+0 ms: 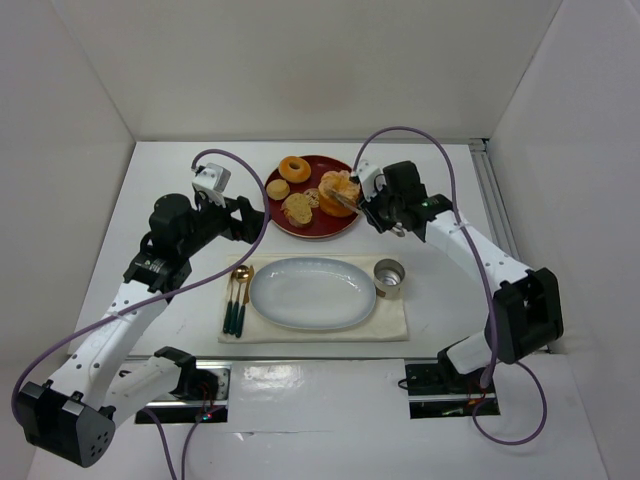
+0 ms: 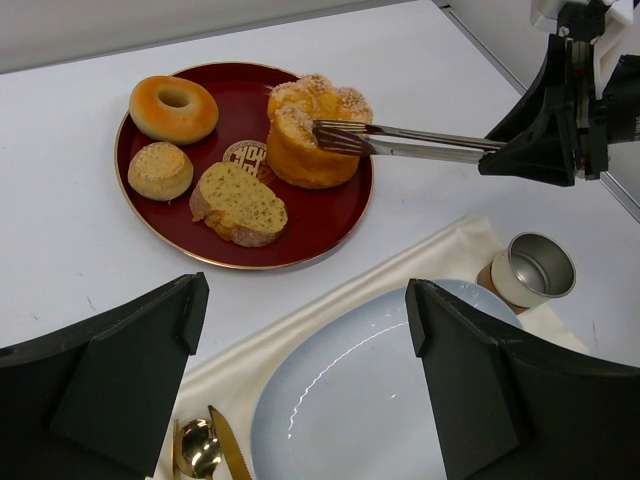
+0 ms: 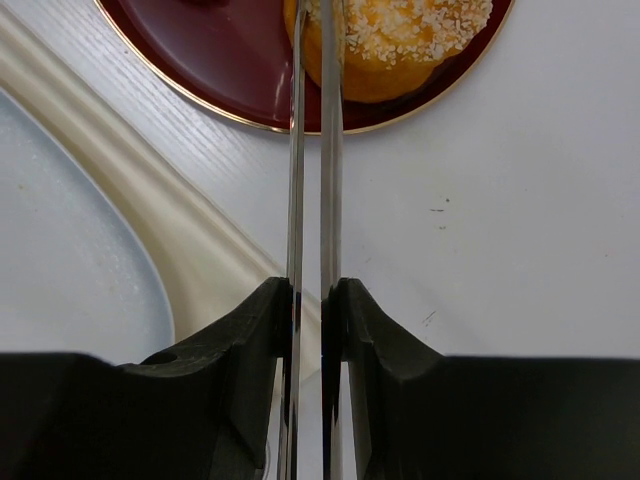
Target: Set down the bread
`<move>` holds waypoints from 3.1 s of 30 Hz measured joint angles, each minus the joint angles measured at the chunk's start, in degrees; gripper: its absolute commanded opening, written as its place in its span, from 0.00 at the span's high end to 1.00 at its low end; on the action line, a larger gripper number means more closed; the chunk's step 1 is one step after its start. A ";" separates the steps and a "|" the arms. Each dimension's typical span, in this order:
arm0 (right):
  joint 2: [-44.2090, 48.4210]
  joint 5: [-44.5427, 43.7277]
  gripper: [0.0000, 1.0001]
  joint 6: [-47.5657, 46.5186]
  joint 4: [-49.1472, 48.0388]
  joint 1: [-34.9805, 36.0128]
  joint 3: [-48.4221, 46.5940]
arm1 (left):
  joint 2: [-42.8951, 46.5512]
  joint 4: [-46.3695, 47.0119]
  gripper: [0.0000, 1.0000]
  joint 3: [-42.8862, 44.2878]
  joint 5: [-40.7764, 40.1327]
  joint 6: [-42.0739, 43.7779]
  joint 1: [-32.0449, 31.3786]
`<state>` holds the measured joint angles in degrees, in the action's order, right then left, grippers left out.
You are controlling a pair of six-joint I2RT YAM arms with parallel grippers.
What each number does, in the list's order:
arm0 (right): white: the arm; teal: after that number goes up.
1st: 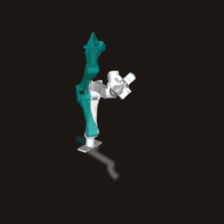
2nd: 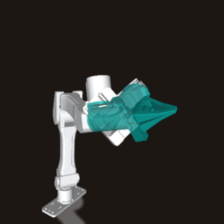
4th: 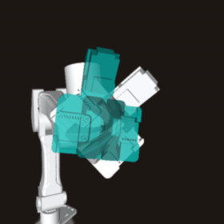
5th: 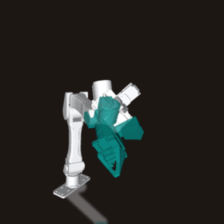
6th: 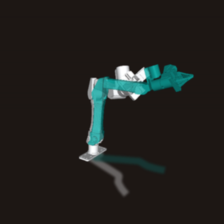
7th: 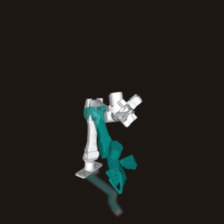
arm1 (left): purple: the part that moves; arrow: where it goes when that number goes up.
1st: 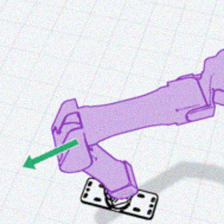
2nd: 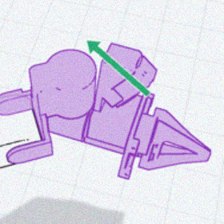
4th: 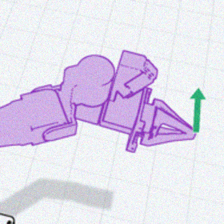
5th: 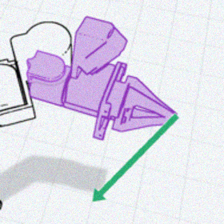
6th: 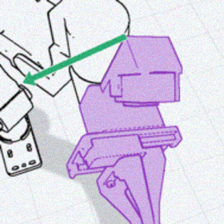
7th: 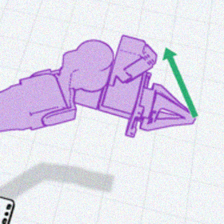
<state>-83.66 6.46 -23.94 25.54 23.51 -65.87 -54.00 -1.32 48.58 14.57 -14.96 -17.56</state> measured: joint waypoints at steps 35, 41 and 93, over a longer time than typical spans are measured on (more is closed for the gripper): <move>16.59 16.50 1.00 -1.25 15.87 1.95 -3.65 | 0.00 0.00 0.00 0.00 0.00 0.20 0.00; 18.75 22.14 1.00 -2.75 21.31 2.40 -3.65 | 0.00 0.00 0.00 0.00 -0.26 0.22 0.00; 17.57 28.92 0.71 -9.35 34.36 5.77 1.73 | 0.09 0.00 0.00 0.00 -1.27 1.33 0.00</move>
<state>-66.08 35.38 -33.30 59.90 29.28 -64.14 -53.91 -1.32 48.58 13.30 -13.63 -17.56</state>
